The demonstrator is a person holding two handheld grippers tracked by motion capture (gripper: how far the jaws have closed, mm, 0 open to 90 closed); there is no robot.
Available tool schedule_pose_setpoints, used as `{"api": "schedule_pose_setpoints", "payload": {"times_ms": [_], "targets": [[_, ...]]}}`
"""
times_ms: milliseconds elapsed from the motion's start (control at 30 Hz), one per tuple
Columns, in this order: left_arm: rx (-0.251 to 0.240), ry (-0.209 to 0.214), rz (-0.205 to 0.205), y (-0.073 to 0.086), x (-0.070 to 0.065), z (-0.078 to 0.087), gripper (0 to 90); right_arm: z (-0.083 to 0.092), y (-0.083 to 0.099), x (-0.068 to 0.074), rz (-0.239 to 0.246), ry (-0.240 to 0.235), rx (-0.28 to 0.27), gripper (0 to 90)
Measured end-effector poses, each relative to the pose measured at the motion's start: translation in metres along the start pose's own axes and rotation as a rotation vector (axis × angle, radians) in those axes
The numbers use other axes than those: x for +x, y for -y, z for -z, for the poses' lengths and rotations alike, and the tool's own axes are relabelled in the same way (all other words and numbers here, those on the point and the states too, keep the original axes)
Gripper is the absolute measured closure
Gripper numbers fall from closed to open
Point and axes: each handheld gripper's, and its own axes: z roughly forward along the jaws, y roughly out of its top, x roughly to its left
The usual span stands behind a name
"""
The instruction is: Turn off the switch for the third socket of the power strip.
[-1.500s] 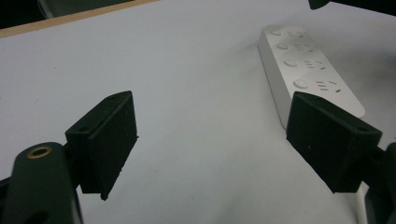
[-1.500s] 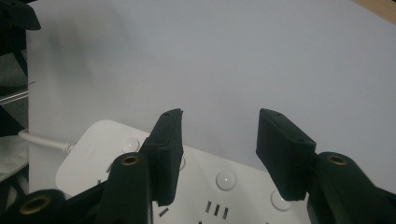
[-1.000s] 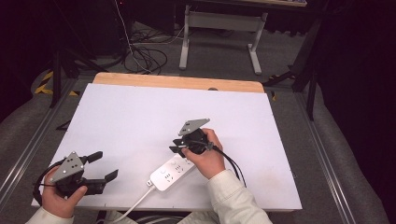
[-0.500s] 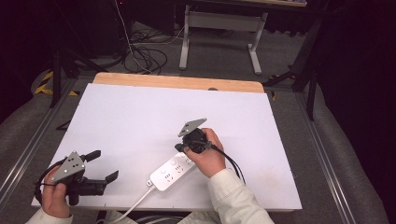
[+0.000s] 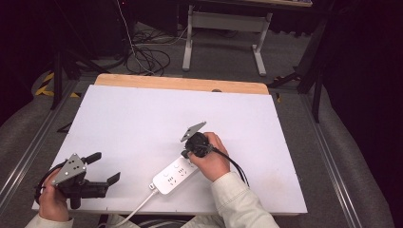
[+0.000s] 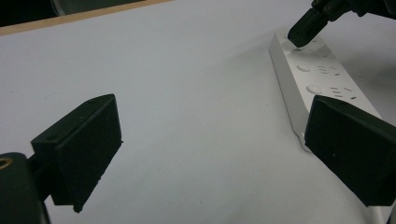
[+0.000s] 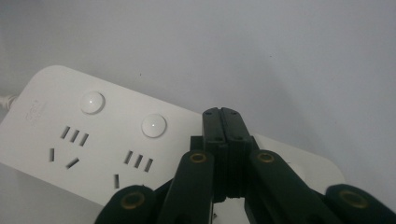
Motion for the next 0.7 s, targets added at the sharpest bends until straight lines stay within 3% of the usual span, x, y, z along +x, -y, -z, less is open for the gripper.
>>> {"api": "schedule_pose_setpoints", "payload": {"times_ms": [333, 700], "targets": [[0.0, 0.008, -0.016, 0.0002, -0.001, 0.0001, 3.7, -0.0031, 0.0015, -0.0005, -0.009, -0.002, 0.018, 90.0], [0.009, -0.005, -0.002, 0.0001, -0.0008, 0.0008, 3.5, -0.0046, 0.0027, 0.0007, -0.004, 0.002, 0.029, 90.0]]}}
